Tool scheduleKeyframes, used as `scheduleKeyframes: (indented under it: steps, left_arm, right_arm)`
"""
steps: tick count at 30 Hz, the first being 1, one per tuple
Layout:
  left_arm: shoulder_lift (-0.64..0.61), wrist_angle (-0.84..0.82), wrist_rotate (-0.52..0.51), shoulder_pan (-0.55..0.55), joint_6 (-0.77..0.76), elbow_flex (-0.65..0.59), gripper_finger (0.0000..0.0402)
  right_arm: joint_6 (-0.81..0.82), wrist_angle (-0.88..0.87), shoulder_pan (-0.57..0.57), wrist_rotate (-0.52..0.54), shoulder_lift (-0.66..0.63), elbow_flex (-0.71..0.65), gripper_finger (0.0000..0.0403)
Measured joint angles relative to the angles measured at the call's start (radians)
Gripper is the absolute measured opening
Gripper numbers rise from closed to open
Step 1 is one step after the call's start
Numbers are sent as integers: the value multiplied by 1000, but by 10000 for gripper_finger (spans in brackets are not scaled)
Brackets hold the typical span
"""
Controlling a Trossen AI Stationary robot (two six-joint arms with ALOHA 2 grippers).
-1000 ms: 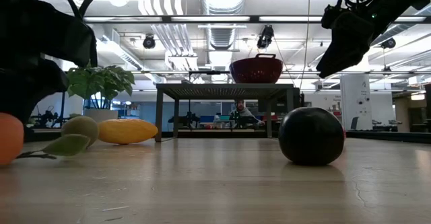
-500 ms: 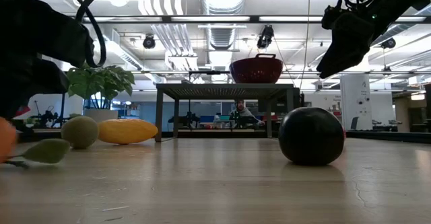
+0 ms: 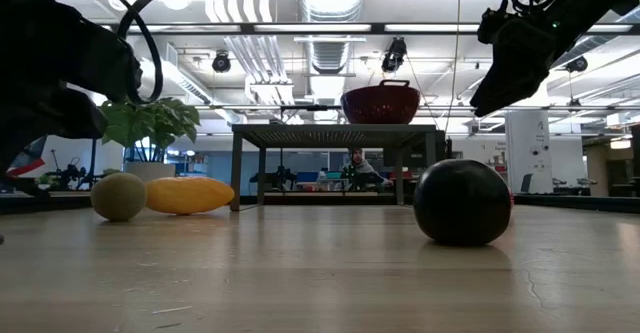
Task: Pick & Place Fruit
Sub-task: Put the orange into the violet strainer bowl on the shelf
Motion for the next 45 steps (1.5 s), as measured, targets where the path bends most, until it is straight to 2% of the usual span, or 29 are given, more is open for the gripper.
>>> scheduleKeyframes:
  steps: [11,23,27,31,38,45]
  left_arm:
    - [-8,-4,1,24,55,21,3]
    - [-8,-49,-9,78,184,112,1]
    - [-11,-82,-47,97,257,159,1]
    - [-24,-71,-138,121,345,192,1]
    - [-70,57,-333,206,519,193,1]
    - [-82,304,-351,336,613,193,1]
  right_arm:
    - [0,0,0,0,0,0,373]
    - [0,0,0,0,0,0,373]
    - [11,0,0,0,0,0,373]
    - [9,1,1,0,0,0,373]
    - [8,11,3,-35,0,0,373]
    - [-59,163,40,-112,0,0,373]
